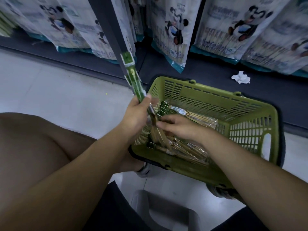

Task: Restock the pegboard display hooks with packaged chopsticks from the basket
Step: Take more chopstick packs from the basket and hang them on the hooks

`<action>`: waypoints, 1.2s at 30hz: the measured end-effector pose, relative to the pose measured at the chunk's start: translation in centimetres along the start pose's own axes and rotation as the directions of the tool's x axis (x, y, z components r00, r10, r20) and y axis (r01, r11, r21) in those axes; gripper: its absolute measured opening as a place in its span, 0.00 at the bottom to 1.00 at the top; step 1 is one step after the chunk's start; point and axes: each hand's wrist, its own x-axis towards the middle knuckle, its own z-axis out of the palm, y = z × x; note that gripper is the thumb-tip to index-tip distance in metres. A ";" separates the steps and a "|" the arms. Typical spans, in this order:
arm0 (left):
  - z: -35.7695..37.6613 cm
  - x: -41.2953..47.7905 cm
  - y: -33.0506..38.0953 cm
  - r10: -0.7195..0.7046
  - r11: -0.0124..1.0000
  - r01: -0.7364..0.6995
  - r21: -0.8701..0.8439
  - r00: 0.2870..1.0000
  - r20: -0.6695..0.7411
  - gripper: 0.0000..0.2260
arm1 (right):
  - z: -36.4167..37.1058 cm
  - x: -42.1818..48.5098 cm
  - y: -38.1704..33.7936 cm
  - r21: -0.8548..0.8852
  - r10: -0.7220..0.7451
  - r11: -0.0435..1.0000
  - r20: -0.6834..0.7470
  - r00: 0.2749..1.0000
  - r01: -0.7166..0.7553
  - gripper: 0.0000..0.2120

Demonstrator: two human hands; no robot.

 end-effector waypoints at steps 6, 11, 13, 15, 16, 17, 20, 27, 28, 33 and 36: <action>-2.4 1.9 1.1 0.030 0.991 -0.029 0.133 1.000 -0.001 0.09 | -1.1 0.7 8.5 -0.290 0.218 0.904 -0.320 0.922 -0.314 0.20; -1.6 1.9 0.6 0.036 0.961 -0.057 0.271 0.996 0.084 0.11 | 1.1 1.4 11.9 -0.535 0.193 0.761 -0.354 0.915 -0.367 0.35; -1.1 1.7 0.3 0.041 0.955 -0.074 0.286 0.992 0.122 0.11 | 1.7 1.7 12.6 -0.603 0.170 0.692 -0.397 0.902 -0.396 0.33; -0.7 1.6 -0.2 0.028 0.953 -0.075 0.295 0.986 0.162 0.09 | 1.8 1.9 13.0 -0.639 0.186 0.648 -0.395 0.900 -0.414 0.29; -0.6 1.7 -0.4 0.017 0.948 -0.072 0.310 0.984 0.177 0.08 | 1.7 2.0 13.2 -0.645 0.195 0.642 -0.385 0.902 -0.414 0.28; -0.6 1.7 -0.5 0.004 0.945 -0.065 0.319 0.982 0.188 0.07 | 1.5 2.1 13.2 -0.652 0.194 0.641 -0.374 0.907 -0.405 0.25; -0.5 2.0 -0.8 -0.036 0.963 -0.021 0.268 0.978 0.207 0.05 | 0.2 2.3 13.4 -0.685 0.163 0.628 -0.347 0.924 -0.368 0.18; -0.2 2.1 -1.7 -0.105 0.983 0.079 0.164 0.982 0.159 0.10 | -2.6 0.9 12.6 -0.491 0.189 0.790 -0.375 0.908 -0.367 0.19; -0.1 2.0 -1.8 -0.110 0.984 0.086 0.156 0.983 0.150 0.10 | -2.8 0.7 12.1 -0.461 0.185 0.815 -0.367 0.912 -0.351 0.18; -0.2 1.8 -2.4 -0.088 0.983 0.074 0.170 0.993 0.078 0.15 | -3.7 -0.2 8.2 -0.347 0.094 0.908 -0.374 0.923 -0.233 0.07; 0.1 1.4 -2.7 -0.069 0.983 0.054 0.177 0.994 0.084 0.27 | -3.9 -0.7 4.4 -0.321 -0.011 0.939 -0.381 0.925 -0.121 0.05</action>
